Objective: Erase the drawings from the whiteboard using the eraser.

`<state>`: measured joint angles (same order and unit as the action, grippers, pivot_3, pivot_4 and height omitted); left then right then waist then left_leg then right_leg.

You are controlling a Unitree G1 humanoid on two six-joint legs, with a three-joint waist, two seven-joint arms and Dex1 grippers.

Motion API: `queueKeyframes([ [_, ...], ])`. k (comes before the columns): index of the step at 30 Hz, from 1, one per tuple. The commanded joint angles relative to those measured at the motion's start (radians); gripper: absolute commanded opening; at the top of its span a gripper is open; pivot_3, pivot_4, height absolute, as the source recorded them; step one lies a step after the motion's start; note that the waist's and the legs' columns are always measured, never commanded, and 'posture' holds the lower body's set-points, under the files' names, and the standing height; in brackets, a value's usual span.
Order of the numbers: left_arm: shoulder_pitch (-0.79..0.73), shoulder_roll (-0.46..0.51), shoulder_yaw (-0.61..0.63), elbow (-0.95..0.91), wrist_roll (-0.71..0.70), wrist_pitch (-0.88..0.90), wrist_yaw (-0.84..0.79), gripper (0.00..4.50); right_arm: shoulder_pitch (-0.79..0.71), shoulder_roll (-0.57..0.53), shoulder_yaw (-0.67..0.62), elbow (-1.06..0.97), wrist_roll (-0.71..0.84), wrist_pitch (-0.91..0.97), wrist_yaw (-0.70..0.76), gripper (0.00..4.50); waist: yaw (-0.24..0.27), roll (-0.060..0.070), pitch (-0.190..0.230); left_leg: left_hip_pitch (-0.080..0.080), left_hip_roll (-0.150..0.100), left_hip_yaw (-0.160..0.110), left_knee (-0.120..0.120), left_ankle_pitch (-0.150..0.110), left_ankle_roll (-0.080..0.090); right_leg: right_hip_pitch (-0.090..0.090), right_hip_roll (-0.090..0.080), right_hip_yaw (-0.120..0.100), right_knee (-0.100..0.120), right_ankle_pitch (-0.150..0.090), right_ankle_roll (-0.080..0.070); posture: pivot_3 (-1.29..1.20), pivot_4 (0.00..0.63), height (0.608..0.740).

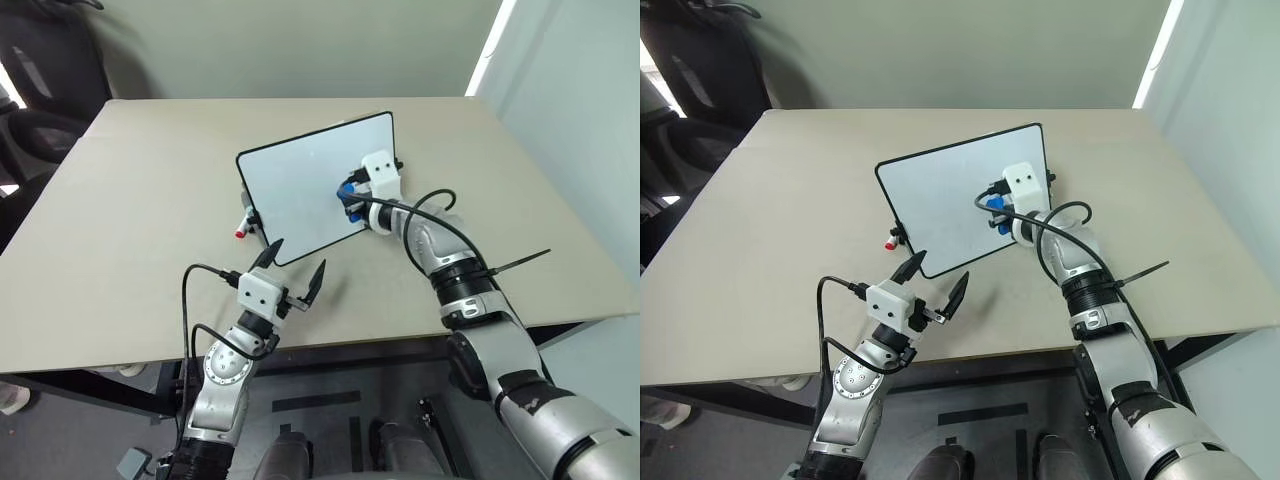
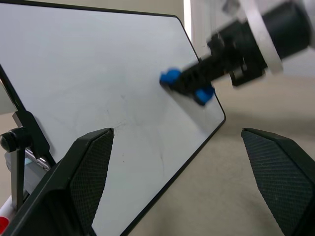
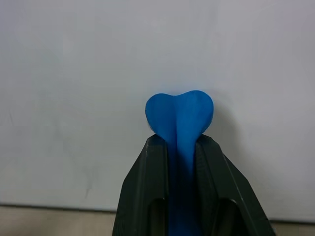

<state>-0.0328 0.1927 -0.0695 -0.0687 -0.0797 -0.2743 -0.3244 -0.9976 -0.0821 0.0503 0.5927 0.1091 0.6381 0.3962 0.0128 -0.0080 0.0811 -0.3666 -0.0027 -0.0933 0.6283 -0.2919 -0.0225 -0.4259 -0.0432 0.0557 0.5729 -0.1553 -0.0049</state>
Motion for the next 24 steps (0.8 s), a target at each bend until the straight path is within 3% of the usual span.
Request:
queueKeyframes([
  [1, -0.005, -0.003, 0.003, -0.024, 0.002, -0.012, 0.001, 4.5, 0.008, 0.009, 0.019, 0.022, -0.01, -0.008, 0.01, 0.39, -0.002, 0.0, 0.0, 0.0, 0.0, 0.0, 0.0, 0.0, -0.001, 0.0, 0.0, 0.0, 0.0, 0.0, 0.0, 0.0, 0.15, 0.74],
  [10, -0.015, -0.006, 0.001, -0.011, 0.001, -0.015, 0.0, 4.5, 0.04, -0.018, 0.046, -0.021, -0.024, 0.034, 0.024, 0.39, -0.001, 0.0, 0.0, 0.0, 0.0, 0.0, 0.0, 0.0, -0.003, 0.0, 0.0, 0.0, 0.0, 0.002, -0.002, 0.0, 0.15, 0.74],
  [24, -0.015, -0.017, -0.019, 0.009, 0.004, -0.018, -0.011, 4.5, 0.262, -0.225, -0.113, -0.593, 0.048, 0.285, -0.008, 0.39, 0.01, 0.0, 0.0, 0.0, -0.001, 0.0, 0.002, 0.004, -0.005, 0.004, 0.0, -0.001, -0.002, 0.001, -0.002, 0.0, 0.15, 0.74],
])
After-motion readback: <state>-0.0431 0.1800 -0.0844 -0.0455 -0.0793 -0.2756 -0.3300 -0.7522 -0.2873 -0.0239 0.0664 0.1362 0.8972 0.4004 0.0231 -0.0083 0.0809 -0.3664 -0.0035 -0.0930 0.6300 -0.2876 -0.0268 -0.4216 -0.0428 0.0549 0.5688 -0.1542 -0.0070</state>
